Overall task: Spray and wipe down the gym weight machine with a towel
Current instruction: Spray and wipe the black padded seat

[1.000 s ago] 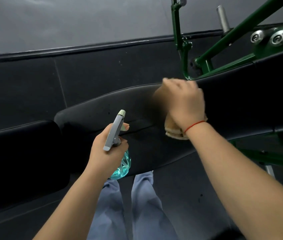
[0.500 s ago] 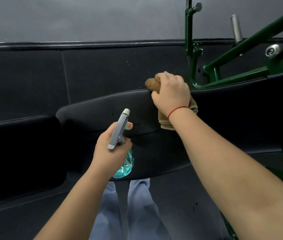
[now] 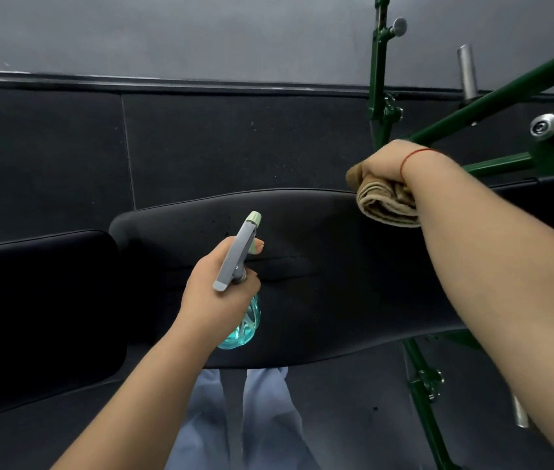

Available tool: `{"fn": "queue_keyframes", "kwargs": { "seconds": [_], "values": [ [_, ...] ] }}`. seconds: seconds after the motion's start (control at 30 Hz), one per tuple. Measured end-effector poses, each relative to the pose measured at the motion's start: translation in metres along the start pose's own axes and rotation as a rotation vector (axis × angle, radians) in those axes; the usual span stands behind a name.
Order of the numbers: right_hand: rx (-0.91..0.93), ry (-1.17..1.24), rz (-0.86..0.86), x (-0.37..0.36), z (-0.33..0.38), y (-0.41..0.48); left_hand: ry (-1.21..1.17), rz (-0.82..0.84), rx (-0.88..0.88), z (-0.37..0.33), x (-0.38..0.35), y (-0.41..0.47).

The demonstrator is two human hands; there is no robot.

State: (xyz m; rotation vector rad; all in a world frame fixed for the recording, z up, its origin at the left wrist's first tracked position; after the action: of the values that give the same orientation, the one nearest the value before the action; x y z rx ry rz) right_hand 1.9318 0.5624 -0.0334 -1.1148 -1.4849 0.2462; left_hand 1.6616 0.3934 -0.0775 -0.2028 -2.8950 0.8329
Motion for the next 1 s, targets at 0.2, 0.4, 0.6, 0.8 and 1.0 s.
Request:
{"fn": "queue_keyframes", "kwargs": {
  "seconds": [0.2, 0.4, 0.6, 0.8, 1.0],
  "values": [
    [0.107, -0.093, -0.02, -0.026, 0.063, 0.02, 0.025, -0.002, 0.002, 0.01, 0.015, 0.003],
    [0.298, -0.125, -0.315, -0.071, 0.14, -0.007, 0.031, -0.017, 0.009, 0.017, 0.032, 0.006],
    [0.565, -0.174, -0.634, -0.096, 0.133, -0.04, 0.047, -0.039, 0.011, 0.021, 0.047, 0.003],
    [0.926, -0.188, -0.612, -0.131, 0.068, -0.087, 0.001, -0.007, 0.016, 0.024, 0.052, -0.001],
    [0.673, -0.083, -0.792, -0.104, 0.0, -0.091, -0.004, 0.017, 0.034, 0.029, 0.059, -0.003]
  ]
}}
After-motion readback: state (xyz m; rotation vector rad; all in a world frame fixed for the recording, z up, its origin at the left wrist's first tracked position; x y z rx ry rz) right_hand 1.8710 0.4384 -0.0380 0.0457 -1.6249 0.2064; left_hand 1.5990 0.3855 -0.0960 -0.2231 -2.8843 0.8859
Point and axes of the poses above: each hand's wrist, its own y-axis towards the middle knuckle, its own x-axis out of the back of the hand, z = x × y, the point moved 5 cm from there along y, towards the middle knuckle, and after that the axes turned 4 degrees about -x, right-handed, at the moved point
